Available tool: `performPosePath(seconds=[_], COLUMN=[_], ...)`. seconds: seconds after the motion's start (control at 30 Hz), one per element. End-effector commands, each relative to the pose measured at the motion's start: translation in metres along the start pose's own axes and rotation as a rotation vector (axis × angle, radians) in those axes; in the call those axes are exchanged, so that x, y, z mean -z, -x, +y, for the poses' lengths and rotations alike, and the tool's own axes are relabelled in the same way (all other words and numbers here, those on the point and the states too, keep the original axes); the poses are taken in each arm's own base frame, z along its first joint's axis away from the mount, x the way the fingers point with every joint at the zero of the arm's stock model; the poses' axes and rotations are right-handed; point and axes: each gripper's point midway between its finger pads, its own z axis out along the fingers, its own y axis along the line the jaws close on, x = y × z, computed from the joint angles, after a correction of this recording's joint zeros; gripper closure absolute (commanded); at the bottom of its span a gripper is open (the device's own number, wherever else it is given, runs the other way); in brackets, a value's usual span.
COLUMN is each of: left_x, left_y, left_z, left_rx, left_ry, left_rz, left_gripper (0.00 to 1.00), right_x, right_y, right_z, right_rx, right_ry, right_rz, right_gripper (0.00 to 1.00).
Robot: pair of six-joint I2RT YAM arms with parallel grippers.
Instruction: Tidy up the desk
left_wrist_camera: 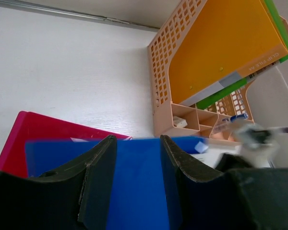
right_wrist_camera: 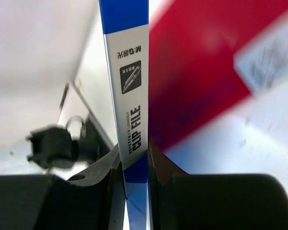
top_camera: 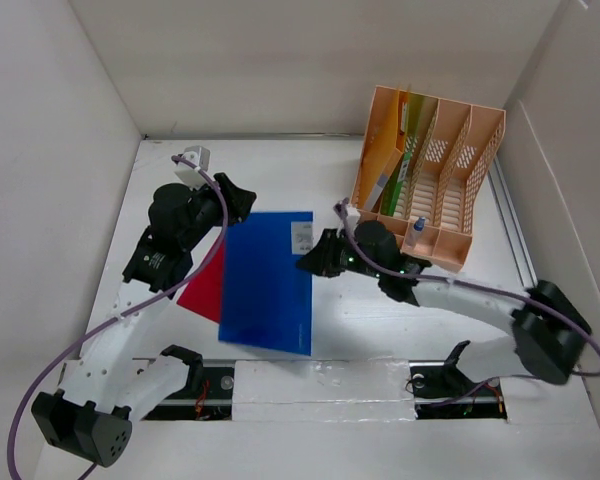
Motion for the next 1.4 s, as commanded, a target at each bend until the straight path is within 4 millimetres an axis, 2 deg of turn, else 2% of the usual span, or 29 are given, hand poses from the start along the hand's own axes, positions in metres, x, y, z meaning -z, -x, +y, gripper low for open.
performPosePath(seconds=[0.0, 0.03, 0.1, 0.13, 0.17, 0.3, 0.33, 0.37, 0.43, 0.47, 0.5, 0.53, 0.57, 0.6, 0.83, 0.97, 1.03, 1.07, 1.13, 1.17, 1.37], left_x=[0.009, 0.010, 0.010, 0.011, 0.011, 0.013, 0.014, 0.014, 0.014, 0.013, 0.012, 0.012, 0.012, 0.012, 0.010, 0.009, 0.009, 0.010, 0.010, 0.010, 0.012], left_y=[0.017, 0.019, 0.018, 0.016, 0.017, 0.019, 0.017, 0.018, 0.019, 0.017, 0.017, 0.015, 0.014, 0.016, 0.013, 0.012, 0.011, 0.013, 0.012, 0.011, 0.014], left_z=[-0.011, -0.010, -0.010, -0.013, -0.014, -0.012, -0.014, -0.015, -0.014, -0.013, -0.012, -0.016, -0.016, -0.017, -0.017, -0.018, -0.019, -0.019, -0.018, -0.018, -0.017], left_rx=[-0.018, -0.018, -0.018, -0.019, -0.018, -0.016, -0.019, -0.020, -0.018, -0.017, -0.015, -0.016, -0.016, -0.015, -0.011, -0.010, -0.009, -0.009, -0.008, -0.007, -0.012], left_ry=[-0.043, -0.034, -0.037, -0.054, -0.058, -0.046, -0.060, -0.067, -0.060, -0.055, -0.052, -0.073, -0.072, -0.079, -0.084, -0.088, -0.096, -0.092, -0.086, -0.089, -0.079], left_rz=[-0.066, -0.074, -0.066, -0.061, -0.065, -0.074, -0.068, -0.073, -0.078, -0.071, -0.065, -0.056, -0.055, -0.061, -0.054, -0.045, -0.043, -0.049, -0.047, -0.043, -0.057], left_gripper=[0.63, 0.63, 0.63, 0.63, 0.63, 0.63, 0.63, 0.63, 0.63, 0.63, 0.63, 0.63, 0.63, 0.63, 0.63, 0.63, 0.63, 0.63, 0.63, 0.63, 0.63], right_x=[0.055, 0.073, 0.105, 0.134, 0.155, 0.233, 0.252, 0.279, 0.315, 0.342, 0.358, 0.386, 0.392, 0.415, 0.461, 0.470, 0.466, 0.451, 0.437, 0.422, 0.383], right_y=[0.094, 0.123, 0.153, 0.172, 0.188, 0.231, 0.238, 0.244, 0.251, 0.252, 0.253, 0.253, 0.254, 0.251, 0.246, 0.246, 0.251, 0.256, 0.266, 0.270, 0.284], right_z=[0.053, 0.063, 0.080, 0.093, 0.107, 0.125, 0.122, 0.129, 0.126, 0.131, 0.129, 0.121, 0.122, 0.117, 0.097, 0.093, 0.093, 0.089, 0.098, 0.096, 0.091], right_rx=[0.283, 0.301, 0.310, 0.290, 0.298, 0.277, 0.251, 0.243, 0.191, 0.166, 0.142, 0.086, 0.091, 0.054, -0.027, -0.007, 0.017, 0.059, 0.138, 0.180, 0.290], right_ry=[-0.084, -0.126, -0.147, -0.153, -0.145, -0.234, -0.280, -0.277, -0.321, -0.308, -0.318, -0.373, -0.379, -0.411, -0.577, -0.636, -0.673, -0.722, -0.703, -0.721, -0.741], right_rz=[-0.360, -0.474, -0.607, -0.714, -0.793, -1.048, -1.114, -1.186, -1.293, -1.354, -1.397, -1.473, -1.493, -1.543, -1.658, -1.683, -1.670, -1.624, -1.588, -1.543, -1.421], right_gripper=[1.00, 1.00, 1.00, 1.00, 1.00, 1.00, 1.00, 1.00, 1.00, 1.00, 1.00, 1.00, 1.00, 1.00, 1.00, 1.00, 1.00, 1.00, 1.00, 1.00, 1.00])
